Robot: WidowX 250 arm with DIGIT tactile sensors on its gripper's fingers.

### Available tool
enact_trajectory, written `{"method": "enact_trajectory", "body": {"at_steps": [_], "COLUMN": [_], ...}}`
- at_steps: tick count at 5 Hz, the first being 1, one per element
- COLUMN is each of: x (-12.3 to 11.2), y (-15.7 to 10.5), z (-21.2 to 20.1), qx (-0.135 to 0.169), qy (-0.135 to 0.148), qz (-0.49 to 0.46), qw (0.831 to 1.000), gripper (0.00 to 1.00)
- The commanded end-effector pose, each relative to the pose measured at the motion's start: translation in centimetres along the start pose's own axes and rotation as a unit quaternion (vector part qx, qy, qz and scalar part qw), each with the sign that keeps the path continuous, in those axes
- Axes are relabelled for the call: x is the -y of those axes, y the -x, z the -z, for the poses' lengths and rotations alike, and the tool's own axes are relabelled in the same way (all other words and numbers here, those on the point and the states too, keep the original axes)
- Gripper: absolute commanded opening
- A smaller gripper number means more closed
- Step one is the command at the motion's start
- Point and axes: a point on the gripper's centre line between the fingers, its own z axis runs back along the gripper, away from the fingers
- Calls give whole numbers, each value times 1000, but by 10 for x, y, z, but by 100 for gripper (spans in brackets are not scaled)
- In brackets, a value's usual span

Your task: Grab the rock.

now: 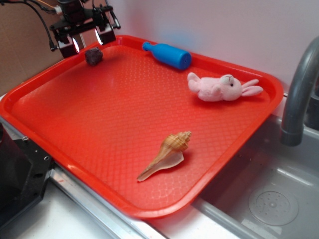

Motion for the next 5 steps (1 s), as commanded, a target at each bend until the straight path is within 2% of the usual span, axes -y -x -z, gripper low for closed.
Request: {"method": "enact_trajectory", "body": {"at_steps": [1,2,3,4,5], "x": [-10,-8,-8,-10,-16], "y": [-14,-15,-16,-9,29], "z": [9,15,18,-13,-71], "qx": [0,-5,-5,-29,2], "qy": [-7,-25,-44,-9,53], "qz": [-14,-17,-17,52,164], "qw": [1000,1000,999,998,985], "gripper": [100,100,0,0,0]}}
